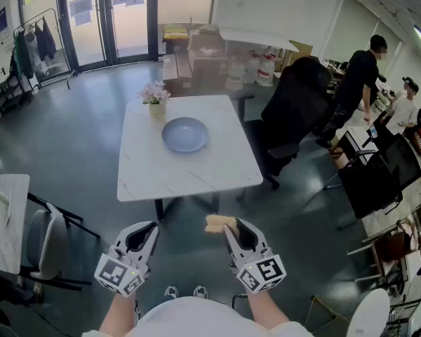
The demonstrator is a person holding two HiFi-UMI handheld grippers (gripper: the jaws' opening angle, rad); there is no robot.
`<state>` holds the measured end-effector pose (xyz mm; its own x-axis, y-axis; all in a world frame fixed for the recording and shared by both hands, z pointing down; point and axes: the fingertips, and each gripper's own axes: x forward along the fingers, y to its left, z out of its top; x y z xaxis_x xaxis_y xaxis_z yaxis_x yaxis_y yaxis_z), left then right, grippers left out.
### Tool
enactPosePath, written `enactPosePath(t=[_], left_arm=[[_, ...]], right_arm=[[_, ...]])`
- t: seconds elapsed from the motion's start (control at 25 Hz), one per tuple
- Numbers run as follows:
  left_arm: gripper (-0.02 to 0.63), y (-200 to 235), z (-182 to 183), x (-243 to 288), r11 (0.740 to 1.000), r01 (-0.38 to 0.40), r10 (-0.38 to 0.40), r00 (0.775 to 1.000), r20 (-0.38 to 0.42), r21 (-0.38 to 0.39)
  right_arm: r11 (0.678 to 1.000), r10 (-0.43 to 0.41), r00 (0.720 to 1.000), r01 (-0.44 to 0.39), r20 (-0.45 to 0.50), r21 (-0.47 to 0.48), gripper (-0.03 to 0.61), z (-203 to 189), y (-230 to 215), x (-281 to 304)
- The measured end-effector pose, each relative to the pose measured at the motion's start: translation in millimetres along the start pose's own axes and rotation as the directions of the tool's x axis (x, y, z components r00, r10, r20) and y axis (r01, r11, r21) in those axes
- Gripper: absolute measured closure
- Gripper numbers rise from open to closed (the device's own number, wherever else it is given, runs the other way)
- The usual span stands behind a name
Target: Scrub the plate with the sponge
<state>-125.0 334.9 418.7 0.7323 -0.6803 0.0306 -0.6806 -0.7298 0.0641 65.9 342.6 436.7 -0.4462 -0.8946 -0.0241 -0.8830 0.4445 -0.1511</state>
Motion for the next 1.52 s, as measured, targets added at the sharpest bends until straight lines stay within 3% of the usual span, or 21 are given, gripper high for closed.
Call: enactPosePath(t=[0.36, 0.64, 0.92, 1.52], left_arm=[[0.565, -8, -7, 9, 1.000, -0.031, 0.031, 0.999, 0.019, 0.000], [0.565, 11, -22, 13, 0.997, -0.071, 0.071, 0.997, -0.004, -0.036], [0.565, 61, -23, 43, 0.996, -0.066, 0.066, 0.998, -0.004, -0.062], [0.565, 191, 1, 125, 0.997, 0.064, -0.064, 0.998, 0.012, -0.046]], right_arm=[[0.999, 0.040, 0.999, -0.041, 0.031, 0.009, 0.443, 3, -14, 1], [0.998, 0.058, 0.998, -0.058, 0.025, 0.024, 0.443, -3, -20, 14], [1.000, 0.029, 0.999, -0.029, 0.026, 0.010, 0.443, 5, -37, 56], [0.995, -0.096, 0.992, 0.095, 0.081, 0.022, 0.443, 21, -67, 185]])
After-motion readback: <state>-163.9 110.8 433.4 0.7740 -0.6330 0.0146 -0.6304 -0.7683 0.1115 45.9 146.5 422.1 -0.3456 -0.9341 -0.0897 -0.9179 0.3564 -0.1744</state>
